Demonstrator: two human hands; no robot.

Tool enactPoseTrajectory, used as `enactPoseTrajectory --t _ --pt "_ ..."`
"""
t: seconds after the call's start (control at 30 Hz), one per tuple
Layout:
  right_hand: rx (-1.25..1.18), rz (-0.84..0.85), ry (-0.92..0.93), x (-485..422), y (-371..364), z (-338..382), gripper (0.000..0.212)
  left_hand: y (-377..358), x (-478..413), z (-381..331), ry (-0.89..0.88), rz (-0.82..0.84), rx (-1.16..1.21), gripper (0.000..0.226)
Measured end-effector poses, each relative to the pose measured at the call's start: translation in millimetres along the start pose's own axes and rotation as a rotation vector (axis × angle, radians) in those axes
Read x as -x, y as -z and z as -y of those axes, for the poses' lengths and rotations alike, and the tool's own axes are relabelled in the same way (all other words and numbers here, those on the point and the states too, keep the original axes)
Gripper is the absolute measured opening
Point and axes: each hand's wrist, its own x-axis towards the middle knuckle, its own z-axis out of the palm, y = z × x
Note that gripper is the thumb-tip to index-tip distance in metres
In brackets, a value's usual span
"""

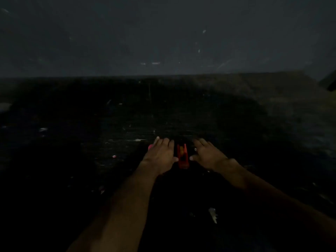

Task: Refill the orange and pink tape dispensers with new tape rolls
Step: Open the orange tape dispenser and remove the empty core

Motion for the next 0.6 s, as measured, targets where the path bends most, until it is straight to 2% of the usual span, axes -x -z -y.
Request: enactPoseTrajectory --t 0.2,0.3,0.47,0.53,0.6 --pt "0.0 0.049 -0.008 -35 -13 -5 0.079 -14 -29 8 -0.048 0.086 -0.002 0.078" --pt "-0.013 0.079 0.008 -44 -14 -7 0.07 -20 -41 13 -0.061 0.115 -0.01 0.074" --pt "-0.072 -0.018 0.085 -51 -21 -10 0.059 -27 -53 15 -0.092 0.15 -0.005 0.06" --pt "-0.129 -0.025 0.088 -52 -25 -11 0.048 -30 -54 17 -0.094 0.15 0.008 0.061" --pt "-0.142 -0.046 0.093 -50 -25 -11 0.046 -30 -51 18 -0.095 0.137 0.015 0.062"
